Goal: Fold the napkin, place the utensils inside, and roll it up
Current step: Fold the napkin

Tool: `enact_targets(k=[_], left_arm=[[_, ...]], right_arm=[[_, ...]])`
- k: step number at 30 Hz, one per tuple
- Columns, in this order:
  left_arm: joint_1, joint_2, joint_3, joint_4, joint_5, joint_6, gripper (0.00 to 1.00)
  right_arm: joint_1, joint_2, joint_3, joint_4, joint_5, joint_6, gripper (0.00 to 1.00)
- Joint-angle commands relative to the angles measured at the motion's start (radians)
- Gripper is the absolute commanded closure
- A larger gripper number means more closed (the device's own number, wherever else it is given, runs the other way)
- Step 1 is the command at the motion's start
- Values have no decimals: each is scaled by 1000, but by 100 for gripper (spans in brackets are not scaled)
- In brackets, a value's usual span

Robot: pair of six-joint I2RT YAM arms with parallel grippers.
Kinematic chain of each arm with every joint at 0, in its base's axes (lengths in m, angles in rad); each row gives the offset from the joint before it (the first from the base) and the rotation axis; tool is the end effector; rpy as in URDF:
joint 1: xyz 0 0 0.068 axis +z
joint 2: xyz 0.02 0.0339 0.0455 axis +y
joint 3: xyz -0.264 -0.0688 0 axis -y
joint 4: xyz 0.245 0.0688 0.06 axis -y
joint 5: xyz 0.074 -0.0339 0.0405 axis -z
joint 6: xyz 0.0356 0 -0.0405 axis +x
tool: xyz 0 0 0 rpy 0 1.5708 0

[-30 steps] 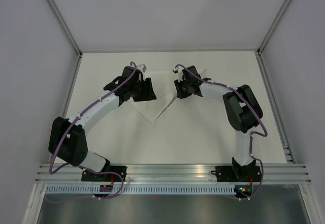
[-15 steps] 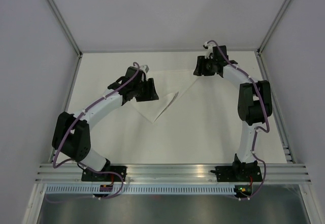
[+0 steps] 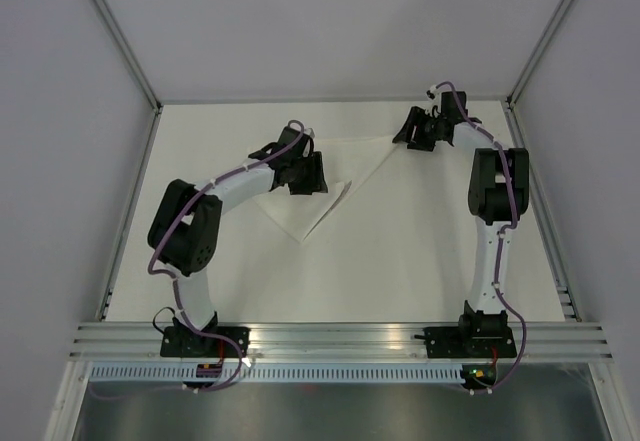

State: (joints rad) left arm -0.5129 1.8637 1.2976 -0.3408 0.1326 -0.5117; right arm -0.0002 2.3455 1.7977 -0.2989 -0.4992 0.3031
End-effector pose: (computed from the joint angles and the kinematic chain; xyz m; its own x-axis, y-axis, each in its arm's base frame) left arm 0.3484 -0.2016 0.1994 -0.8713 -0.0664 -0.4863 0.1500 0.9074 -0.3925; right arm 0.5148 0.0169 0.1469 -0.8096 0.2622 -0.5252 -0.0789 0.8380 0.5400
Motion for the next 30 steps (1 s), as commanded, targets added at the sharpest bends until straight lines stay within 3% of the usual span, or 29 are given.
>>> enact_targets(k=[1, 14, 18, 26, 30], left_arm=[[-7, 61, 98, 36, -25, -93, 46], [-56, 259, 264, 40, 21, -142, 47], [-62, 291, 298, 40, 32, -148, 47], [-70, 327, 336, 40, 36, -154, 61], [-72, 339, 353, 34, 44, -151, 72]], right_arm=[[8, 58, 37, -13, -50, 97, 34], [6, 90, 37, 43, -81, 166, 43], [8, 94, 31, 60, -85, 177, 51], [-21, 95, 25, 67, -87, 177, 62], [-23, 90, 17, 81, -85, 177, 67]])
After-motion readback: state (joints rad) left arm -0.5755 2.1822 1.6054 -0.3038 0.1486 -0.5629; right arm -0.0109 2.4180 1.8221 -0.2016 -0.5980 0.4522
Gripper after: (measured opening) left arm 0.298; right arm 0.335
